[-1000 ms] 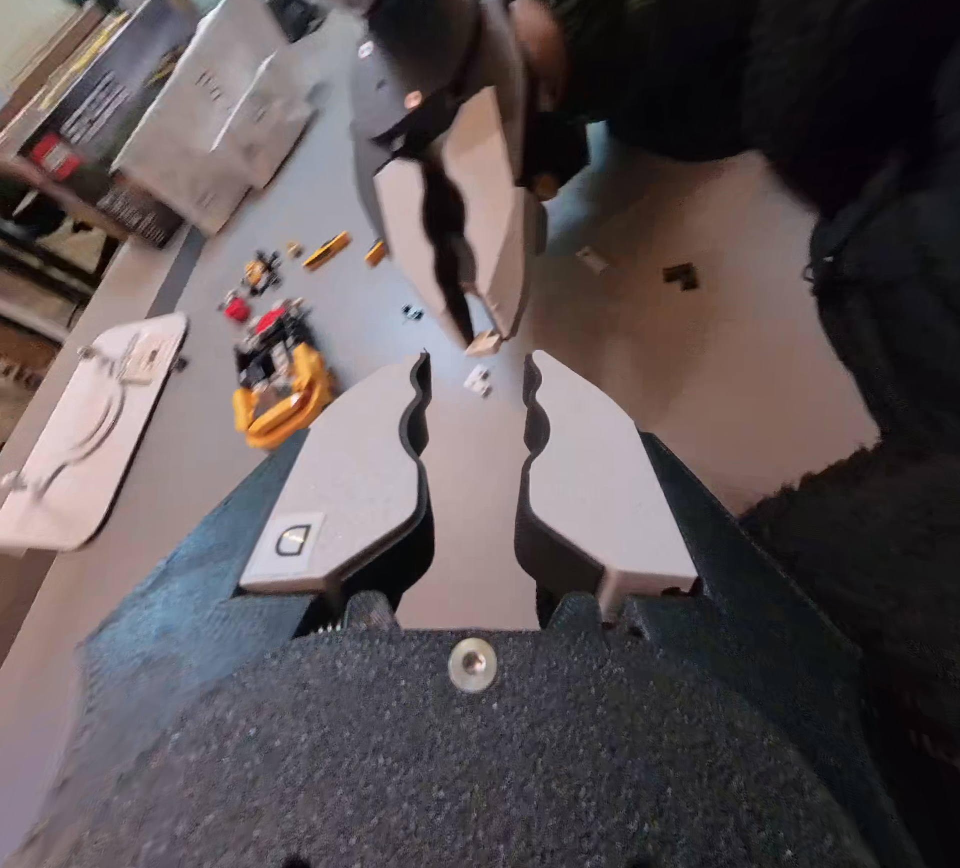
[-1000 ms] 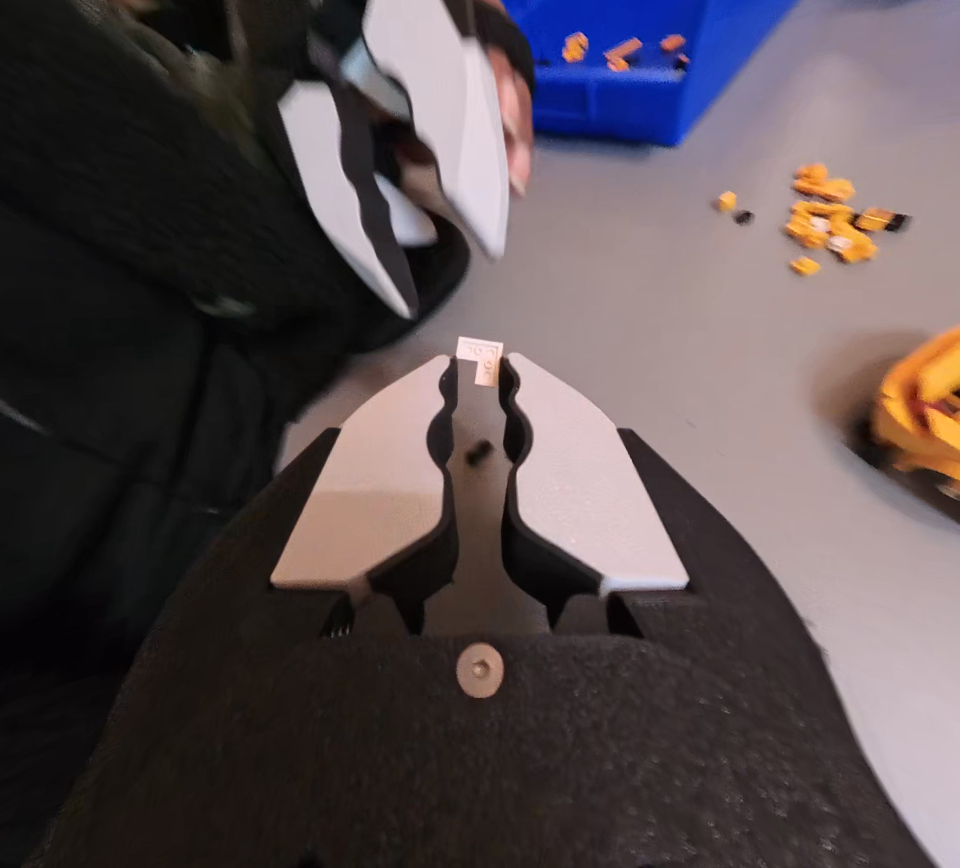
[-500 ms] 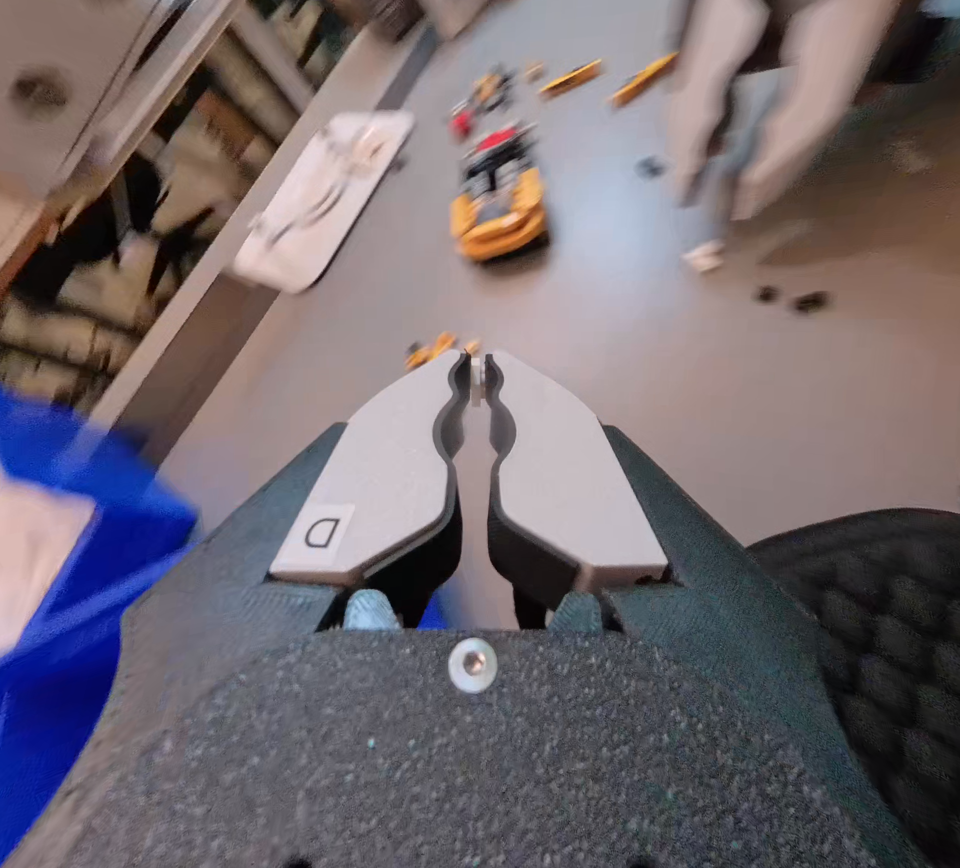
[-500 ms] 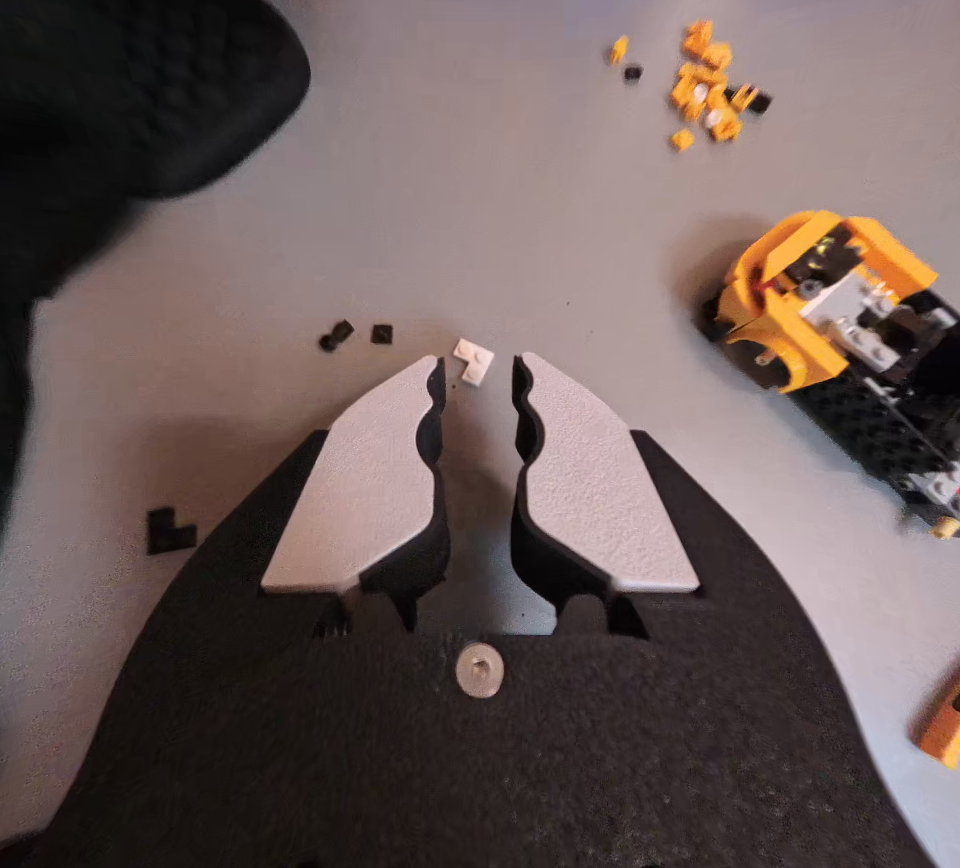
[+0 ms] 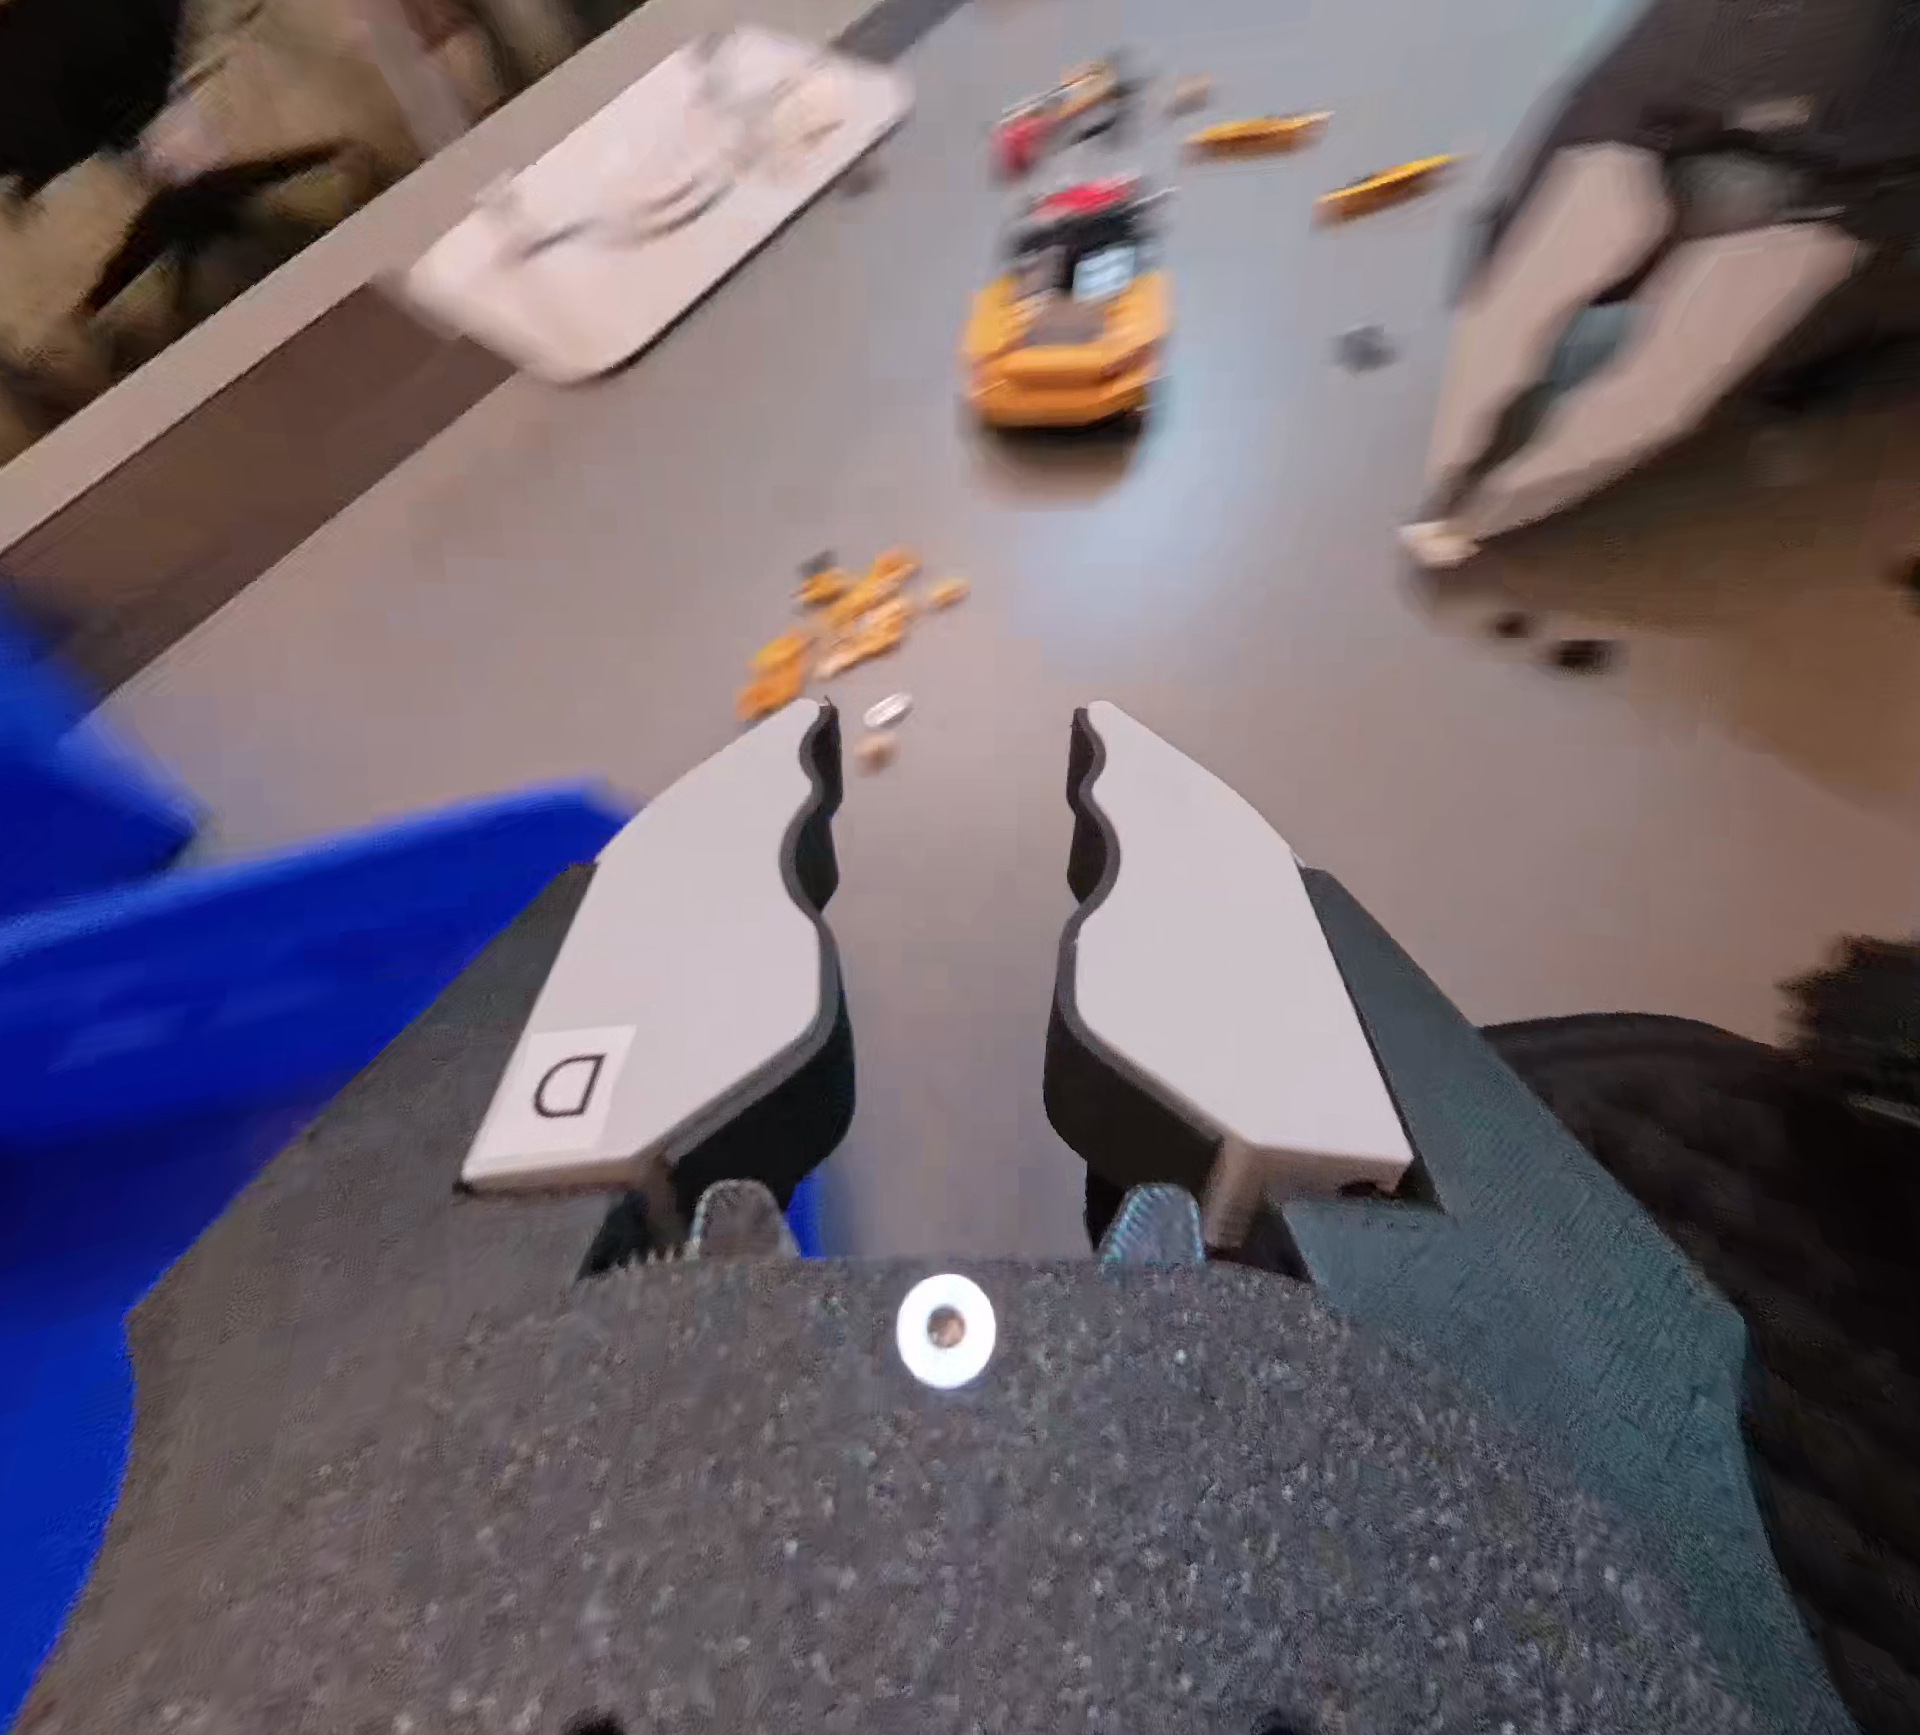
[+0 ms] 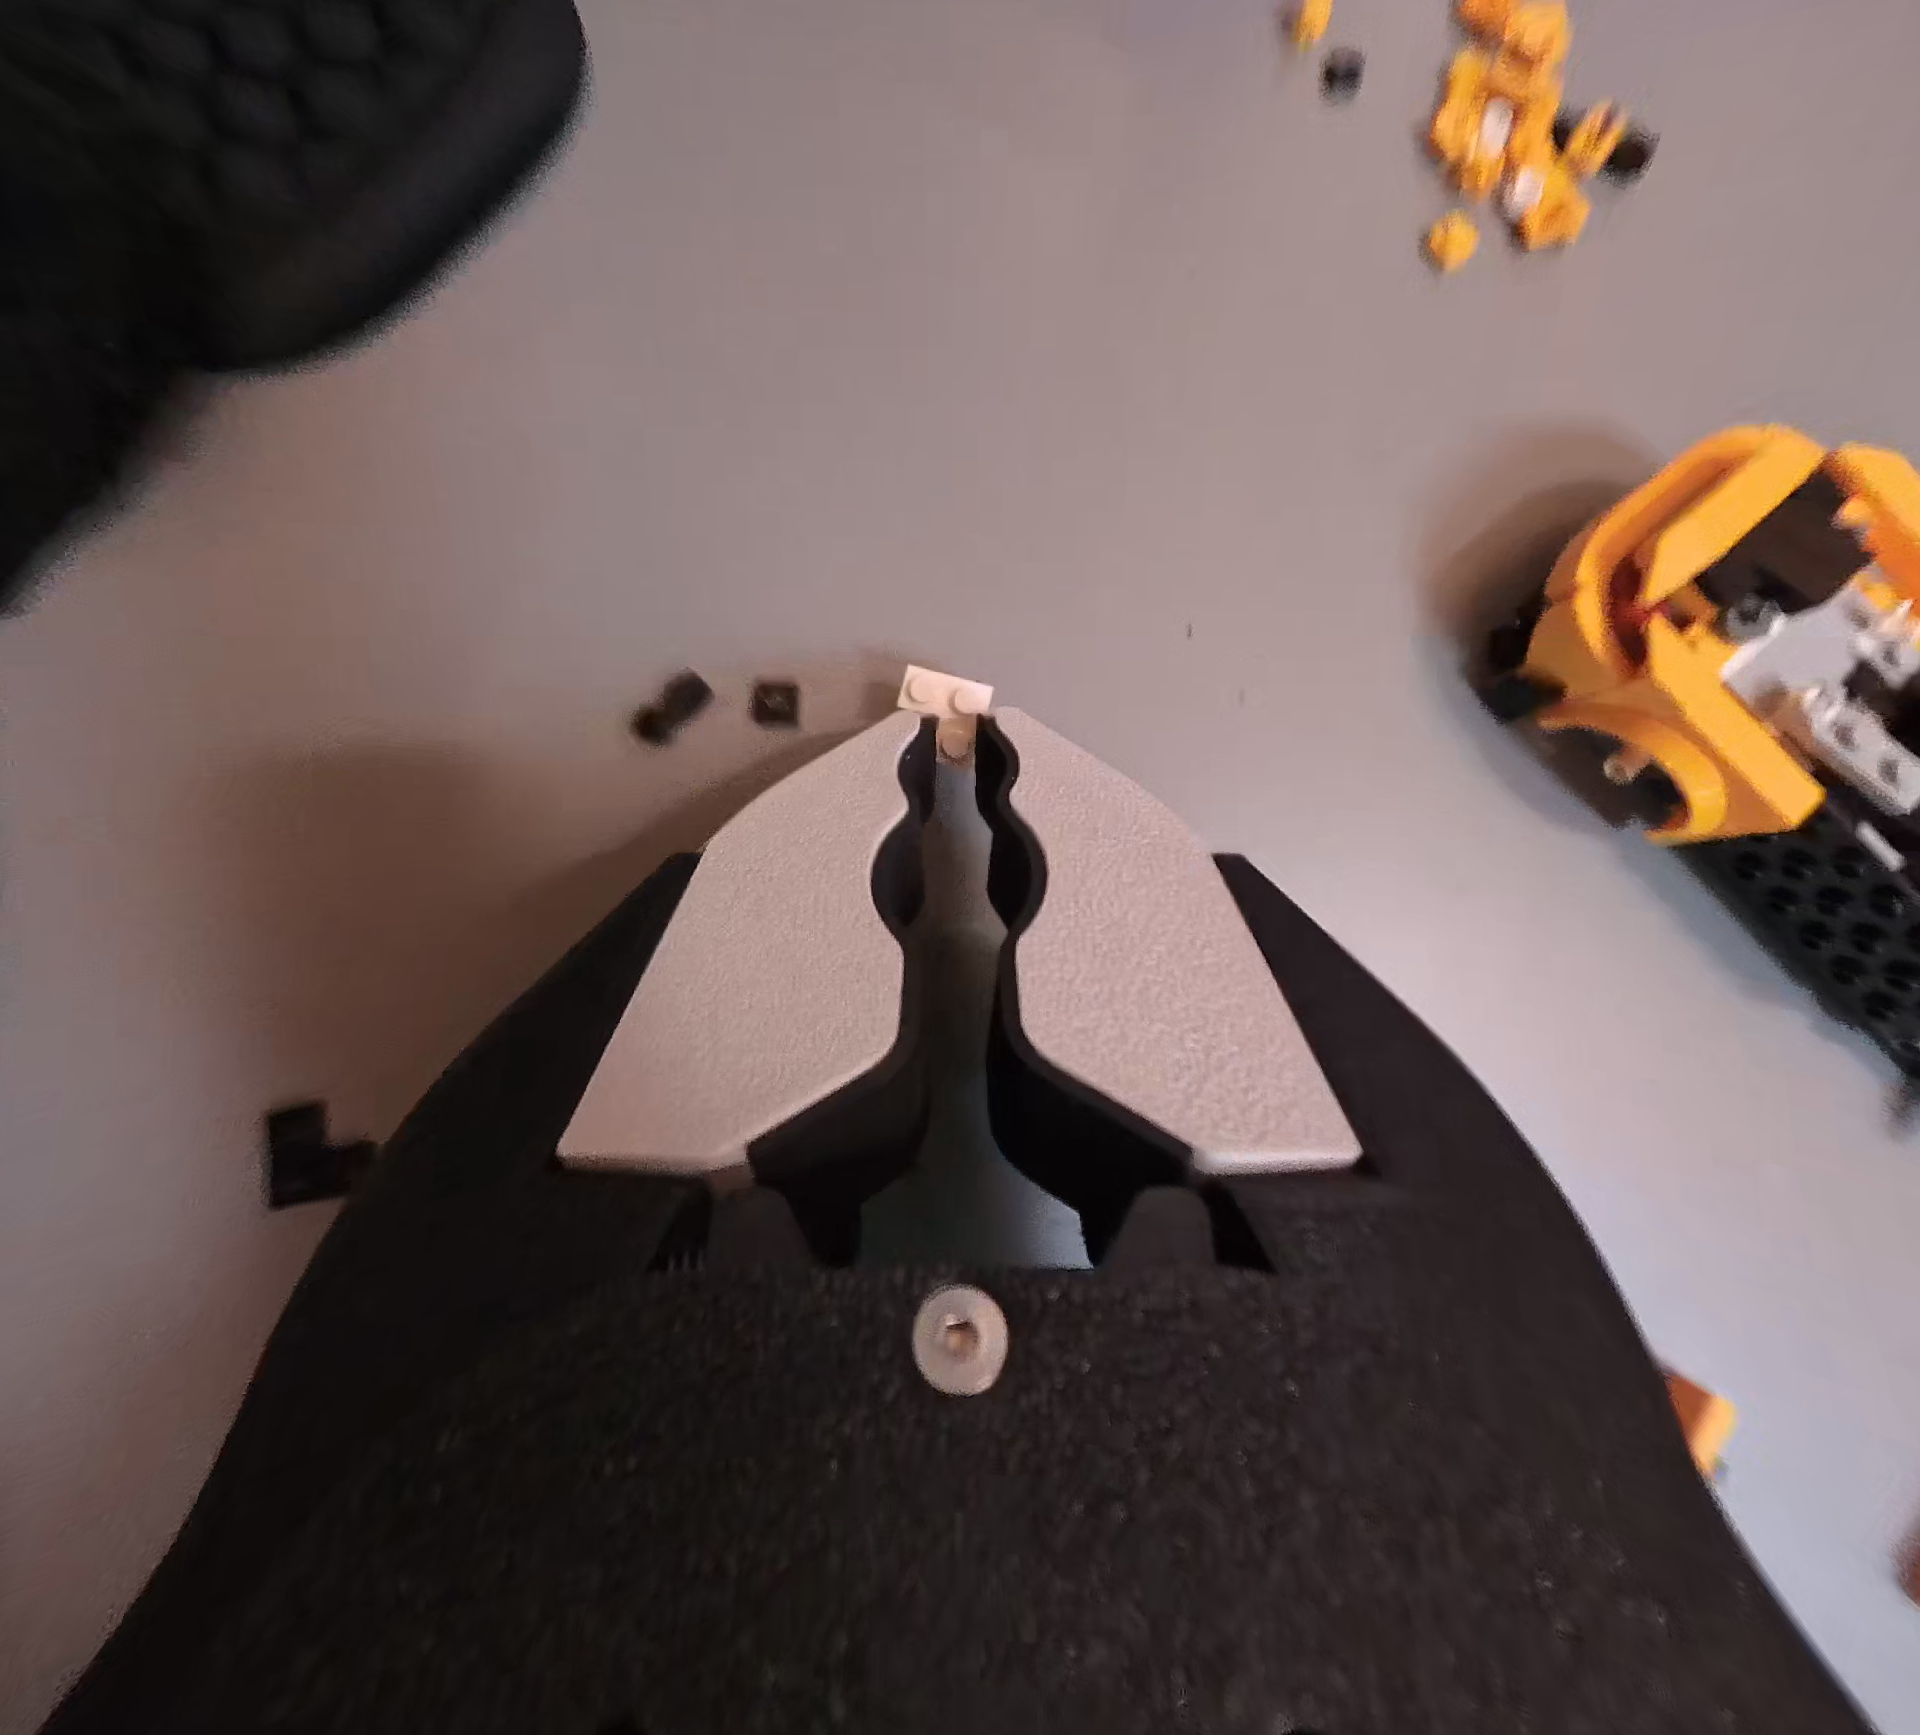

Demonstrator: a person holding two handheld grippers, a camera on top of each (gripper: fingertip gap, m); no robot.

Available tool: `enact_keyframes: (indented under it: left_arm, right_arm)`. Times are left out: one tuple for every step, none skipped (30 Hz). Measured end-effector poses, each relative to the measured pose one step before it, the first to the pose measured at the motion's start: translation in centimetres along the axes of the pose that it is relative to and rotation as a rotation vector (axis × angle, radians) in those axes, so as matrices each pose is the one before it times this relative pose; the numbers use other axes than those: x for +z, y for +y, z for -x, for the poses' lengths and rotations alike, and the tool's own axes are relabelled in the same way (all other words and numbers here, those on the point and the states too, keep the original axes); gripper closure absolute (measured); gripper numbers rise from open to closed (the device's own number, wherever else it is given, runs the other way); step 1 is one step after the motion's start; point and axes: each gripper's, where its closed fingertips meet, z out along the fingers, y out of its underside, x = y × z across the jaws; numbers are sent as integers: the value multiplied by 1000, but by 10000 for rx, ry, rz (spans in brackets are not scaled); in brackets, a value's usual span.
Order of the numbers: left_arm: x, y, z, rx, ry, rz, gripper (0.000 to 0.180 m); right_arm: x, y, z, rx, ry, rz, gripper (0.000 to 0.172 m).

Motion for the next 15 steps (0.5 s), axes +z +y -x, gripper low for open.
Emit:
enact_keyframes:
  left_arm:
    - [544, -889, -2342, 429, 955, -317, 139]
    - [772, -600, -2149, 199, 959, -120, 139]
    - [895, -571, -1914, -133, 1009, -103, 139]
    - [952, -616, -1583, -390, 979, -191, 141]
    - [960, -504, -1301, -472, 919, -175, 143]
    - [930, -297, -990, -444, 765, -90, 144]
    - [832, -150, -592, -339, 500, -32, 144]
    - [684, -244, -408, -299, 378, -125, 145]
    - [543, -252, -273, -405, 342, -148, 147]
    - [386, -374, -164, -528, 341, -262, 151]
    - [283, -413, -20, -630, 325, -321, 153]
    - [226, -180, 30, -635, 319, -186, 159]
    - [135, -58, 79, -444, 225, -107, 167]
    - [17, -30, 36, -193, 148, -82, 171]
    - [-86, 23, 109, -57, -6, -16, 174]
  right_arm:
    - [-447, -1159, 238, 74, -152, -721, 165]
    - [-496, -1214, -53, -63, 116, -659, 165]
    - [-474, -1176, -31, -222, 169, -584, 165]
    - [-450, -1177, -20, -254, 219, -572, 165]
    - [-367, -1070, 128, -280, 149, -492, 165]
    - [-290, -939, 208, -299, 111, -417, 165]
    - [-234, -785, 164, -309, 147, -329, 165]
    - [-159, -592, 258, -334, 74, -199, 165]
    - [-141, -472, 174, -348, 127, -144, 165]
    - [-110, -394, 194, -340, 85, -128, 165]
    - [-79, -265, 159, -283, 72, -52, 165]
    - [-76, -212, -1, -283, 174, -45, 165]
    - [-85, -168, 19, -281, 141, -32, 165]
    - [-52, 2, -34, -273, 135, 66, 165]
    - [-48, -12, -24, -220, 106, 32, 165]
